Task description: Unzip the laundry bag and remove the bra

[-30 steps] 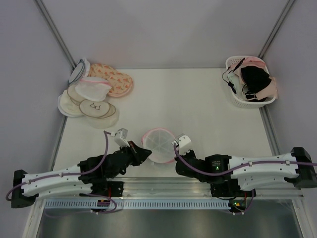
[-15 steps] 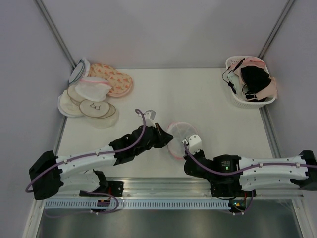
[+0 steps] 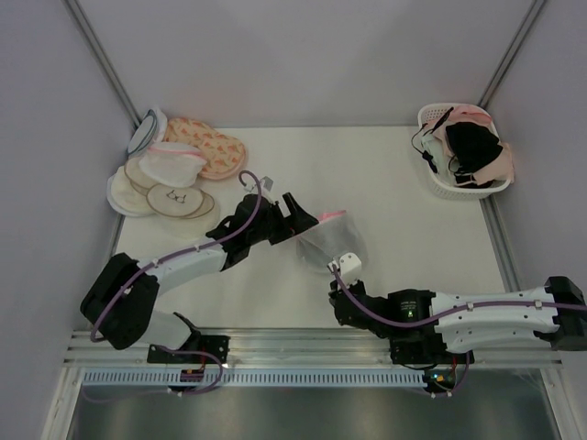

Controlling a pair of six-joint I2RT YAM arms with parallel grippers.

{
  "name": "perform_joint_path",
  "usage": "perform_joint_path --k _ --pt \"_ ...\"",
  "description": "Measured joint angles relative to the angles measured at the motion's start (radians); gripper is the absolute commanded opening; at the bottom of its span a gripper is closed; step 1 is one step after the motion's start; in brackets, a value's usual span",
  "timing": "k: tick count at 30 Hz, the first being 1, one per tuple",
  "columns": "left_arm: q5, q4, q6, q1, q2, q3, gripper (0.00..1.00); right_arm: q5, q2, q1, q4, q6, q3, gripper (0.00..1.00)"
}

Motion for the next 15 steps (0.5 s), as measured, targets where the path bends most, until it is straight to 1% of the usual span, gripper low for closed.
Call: perform_joint_path --k 2,9,12,15 --pt "0.002 -0.004 -0.017 -0.009 -0.053 -0.035 0.99 -0.002 0.006 0.0 0.025 -0.003 -0.008 0.0" --pt "0.0 -0.042 -0.095 -0.064 -0.322 -0.195 0.99 0.013 0.023 0.0 0.083 -0.006 -0.013 0.0" --pt "-0.031 -0.094 -0.143 -0.066 -0.463 -0.264 1.0 0.05 0.023 0.0 0.085 0.003 -0.013 0.0" --pt "-0.079 -0.102 -0.206 -0.066 -0.603 -0.335 1.0 0.103 0.022 -0.003 0.084 0.01 -0.013 0.0"
